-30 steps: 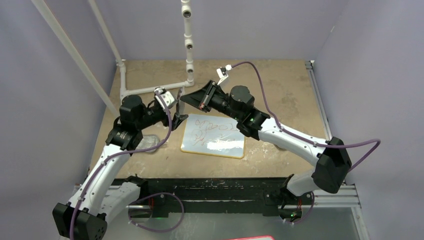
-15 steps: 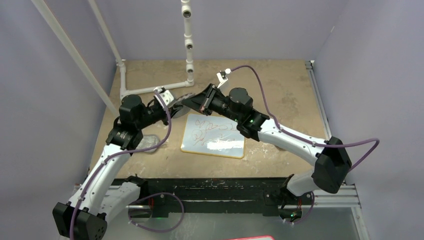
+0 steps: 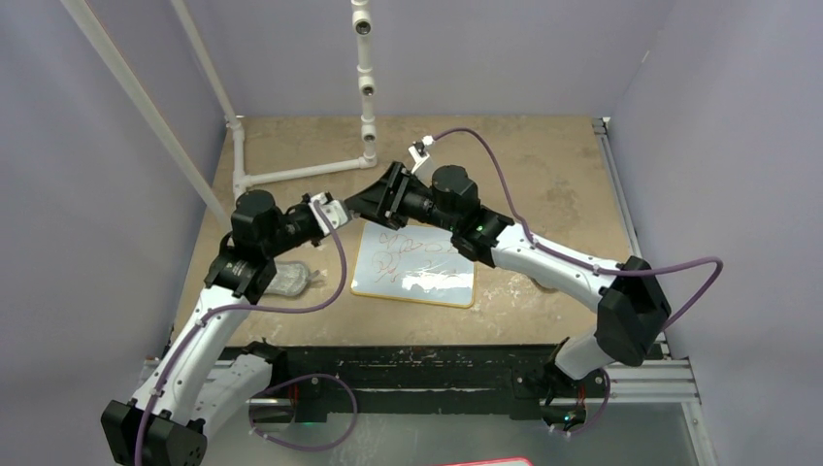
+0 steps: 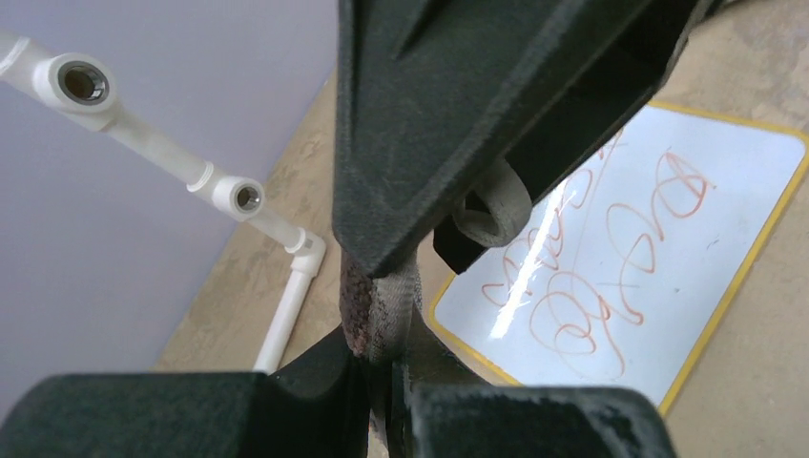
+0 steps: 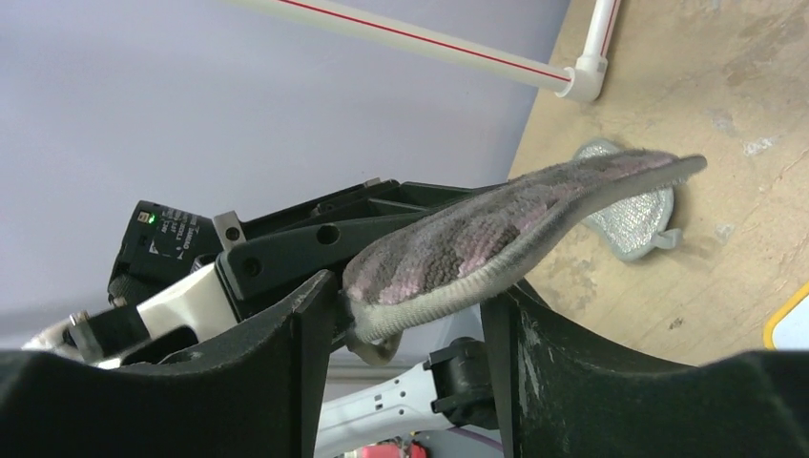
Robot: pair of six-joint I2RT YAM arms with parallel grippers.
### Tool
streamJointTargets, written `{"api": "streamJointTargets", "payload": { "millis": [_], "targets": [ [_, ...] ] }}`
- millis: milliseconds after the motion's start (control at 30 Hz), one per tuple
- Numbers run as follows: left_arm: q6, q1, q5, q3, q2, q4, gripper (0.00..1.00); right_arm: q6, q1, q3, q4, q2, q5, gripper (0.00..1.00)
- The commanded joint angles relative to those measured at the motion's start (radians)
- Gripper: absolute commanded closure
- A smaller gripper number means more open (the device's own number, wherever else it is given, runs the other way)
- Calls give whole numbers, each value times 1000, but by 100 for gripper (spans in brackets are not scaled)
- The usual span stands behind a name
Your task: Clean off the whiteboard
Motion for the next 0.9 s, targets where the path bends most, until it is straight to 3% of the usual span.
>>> {"api": "streamJointTargets", "payload": {
  "millis": [0,167,267,333,400,500,567,733,867],
  "targets": [
    [173,-2,-5,-33,-33,4,100,13,-3,40,53,-2,-28,42],
    [222,-2,-17,-48,-40,-4,100,21,-3,32,41,-2,-46,53],
    [222,-2,-6,-53,-41,-2,100,31,-3,26,42,8,-49,71],
    [186,-2,-6,-43,-33,2,99,30,-3,35,27,26,-58,88],
    [138,-2,-9,-12,-5,-28,68,0,-10,53,-22,36,-45,100],
    [56,-2,-47,69,78,-144,33,-133,-48,92,-227,37,15,100],
    [6,-1,-92,114,137,-226,22,-249,-99,116,-395,39,22,100],
    [-98,-1,-212,167,269,-358,15,-541,-237,99,-773,15,191,100],
    [-188,-1,-246,138,328,-328,15,-656,-299,53,-925,16,255,100]
  ]
}}
